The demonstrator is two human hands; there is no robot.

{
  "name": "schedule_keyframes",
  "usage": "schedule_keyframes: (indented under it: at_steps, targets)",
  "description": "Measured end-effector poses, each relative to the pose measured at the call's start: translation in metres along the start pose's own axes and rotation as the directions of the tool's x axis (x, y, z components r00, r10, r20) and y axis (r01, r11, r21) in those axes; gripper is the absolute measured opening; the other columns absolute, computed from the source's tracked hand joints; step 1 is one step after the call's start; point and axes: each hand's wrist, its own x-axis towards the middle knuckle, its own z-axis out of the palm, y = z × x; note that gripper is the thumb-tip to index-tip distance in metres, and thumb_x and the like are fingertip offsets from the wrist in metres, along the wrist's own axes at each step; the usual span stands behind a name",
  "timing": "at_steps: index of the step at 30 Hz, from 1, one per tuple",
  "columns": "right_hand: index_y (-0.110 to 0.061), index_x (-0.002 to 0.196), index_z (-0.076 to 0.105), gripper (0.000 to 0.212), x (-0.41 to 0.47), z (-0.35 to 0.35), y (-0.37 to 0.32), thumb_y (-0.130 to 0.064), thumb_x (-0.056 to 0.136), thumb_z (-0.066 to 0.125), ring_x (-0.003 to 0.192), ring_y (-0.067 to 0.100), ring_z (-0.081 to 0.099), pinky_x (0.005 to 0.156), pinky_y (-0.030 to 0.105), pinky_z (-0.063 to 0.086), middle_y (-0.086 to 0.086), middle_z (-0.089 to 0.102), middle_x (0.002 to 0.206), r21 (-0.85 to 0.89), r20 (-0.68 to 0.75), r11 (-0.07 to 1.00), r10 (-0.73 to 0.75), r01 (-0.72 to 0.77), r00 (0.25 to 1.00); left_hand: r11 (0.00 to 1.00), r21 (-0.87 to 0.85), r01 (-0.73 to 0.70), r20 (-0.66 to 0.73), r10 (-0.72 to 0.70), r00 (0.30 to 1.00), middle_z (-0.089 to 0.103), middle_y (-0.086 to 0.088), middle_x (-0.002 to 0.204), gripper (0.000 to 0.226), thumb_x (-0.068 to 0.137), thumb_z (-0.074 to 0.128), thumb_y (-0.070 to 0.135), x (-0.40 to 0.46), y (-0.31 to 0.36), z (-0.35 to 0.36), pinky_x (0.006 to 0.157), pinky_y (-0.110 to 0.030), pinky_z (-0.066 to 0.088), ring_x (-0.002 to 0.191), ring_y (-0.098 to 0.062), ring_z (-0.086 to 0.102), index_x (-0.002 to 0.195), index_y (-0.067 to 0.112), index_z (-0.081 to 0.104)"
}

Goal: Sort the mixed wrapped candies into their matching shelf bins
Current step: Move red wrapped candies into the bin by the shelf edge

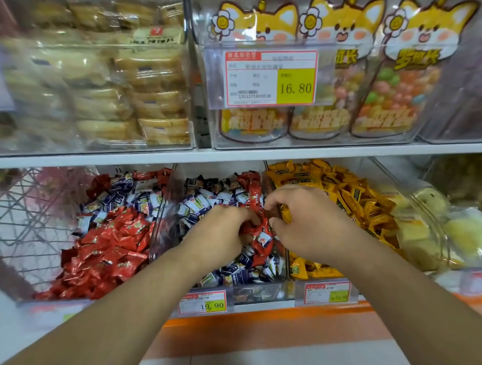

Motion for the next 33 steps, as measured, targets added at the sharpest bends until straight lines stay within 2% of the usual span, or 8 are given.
schedule_keyframes:
  at_steps: [3, 8, 15, 18, 20, 23, 27, 33]
  targets:
    - [-0.025, 0.120, 0.069, 0.022, 0.000, 0.001, 0.000, -0.023, 0.099, 0.065, 0.127, 0.011, 0.053, 0.105, 0.026, 0.045, -0.013, 0.060, 0.131, -0.007, -0.013, 1.000, -0.016, 0.016, 1.000, 0.999, 0.038, -0.039, 0.042, 0.037, 0.998, 0.071, 0.008, 0.120, 0.036, 0.092, 0.074, 0.019, -0.002, -0.001, 0.000, 0.096, -0.031, 0.054, 0.109, -0.013, 0.065, 0.124, 0.033, 0.071]
    - [-0.026, 0.119, 0.070, 0.022, 0.000, 0.002, -0.002, -0.024, 0.098, 0.067, 0.127, 0.011, 0.054, 0.106, 0.029, 0.048, -0.013, 0.061, 0.132, -0.011, -0.026, 1.000, -0.022, 0.021, 0.999, 0.998, 0.033, -0.051, -0.034, 0.052, 0.998, 0.064, 0.010, 0.107, 0.026, 0.090, 0.075, 0.018, -0.013, -0.001, -0.007, 0.090, -0.029, 0.053, 0.096, -0.009, 0.059, 0.113, 0.030, 0.073]
    - [-0.026, 0.122, 0.070, 0.025, 0.000, 0.004, -0.007, -0.023, 0.097, 0.069, 0.127, 0.010, 0.054, 0.104, 0.023, 0.044, -0.013, 0.060, 0.132, -0.074, -0.019, 0.997, -0.039, 0.038, 0.999, 0.996, -0.053, 0.072, -0.288, -0.085, 0.954, 0.060, 0.023, 0.100, 0.024, 0.090, 0.076, 0.037, -0.056, -0.005, -0.055, 0.071, 0.000, 0.034, 0.085, 0.010, 0.053, 0.113, 0.042, 0.069]
    - [-0.027, 0.120, 0.071, 0.026, 0.000, 0.006, -0.009, -0.023, 0.095, 0.072, 0.126, 0.011, 0.054, 0.108, 0.027, 0.046, -0.012, 0.062, 0.130, -0.096, -0.021, 0.995, -0.045, 0.043, 0.999, 0.981, -0.076, 0.177, -0.432, -0.193, 0.881, 0.059, 0.023, 0.089, 0.016, 0.090, 0.076, 0.038, -0.077, -0.021, -0.090, 0.065, -0.004, 0.033, 0.078, 0.010, 0.053, 0.105, 0.040, 0.070]
    - [-0.028, 0.118, 0.073, 0.028, 0.001, 0.011, -0.011, -0.022, 0.091, 0.075, 0.128, 0.013, 0.053, 0.113, 0.035, 0.044, -0.011, 0.064, 0.128, -0.145, -0.042, 0.987, -0.083, 0.076, 0.996, 0.958, -0.074, 0.278, -0.510, -0.276, 0.815, 0.066, 0.010, 0.090, 0.010, 0.090, 0.076, 0.036, -0.086, -0.038, -0.106, 0.066, -0.016, 0.039, 0.076, -0.001, 0.055, 0.097, 0.032, 0.070]
    - [-0.033, 0.120, 0.072, 0.031, 0.001, 0.019, -0.015, -0.030, 0.089, 0.076, 0.139, 0.016, 0.037, 0.122, 0.038, 0.026, -0.017, 0.062, 0.132, -0.276, -0.002, 0.952, -0.134, 0.128, 0.991, 0.886, 0.003, 0.463, -0.417, -0.420, 0.806, 0.064, -0.016, 0.116, 0.043, 0.092, 0.072, 0.037, -0.093, -0.059, -0.110, 0.087, -0.039, 0.047, 0.105, -0.036, 0.061, 0.129, 0.014, 0.064]
    - [-0.038, 0.122, 0.072, 0.041, 0.004, 0.020, -0.024, -0.057, 0.086, 0.074, 0.144, 0.023, 0.021, 0.119, 0.044, 0.007, -0.021, 0.059, 0.132, -0.465, 0.111, 0.874, -0.100, 0.141, 0.989, 0.955, 0.038, 0.294, -0.305, -0.269, 0.914, 0.057, -0.001, 0.134, 0.047, 0.095, 0.065, 0.041, -0.100, -0.055, -0.101, 0.103, -0.034, 0.043, 0.122, -0.025, 0.056, 0.139, 0.029, 0.057]
    - [-0.037, 0.090, 0.080, 0.039, 0.007, 0.029, -0.025, -0.071, 0.071, 0.077, 0.140, 0.022, 0.029, 0.120, 0.049, 0.005, -0.023, 0.061, 0.117, -0.584, 0.165, 0.789, -0.118, 0.193, 0.979, 0.990, 0.013, 0.139, -0.313, -0.128, 0.941, 0.054, 0.014, 0.133, 0.035, 0.096, 0.063, 0.039, -0.097, -0.051, -0.089, 0.108, -0.023, 0.036, 0.129, -0.009, 0.050, 0.130, 0.031, 0.062]
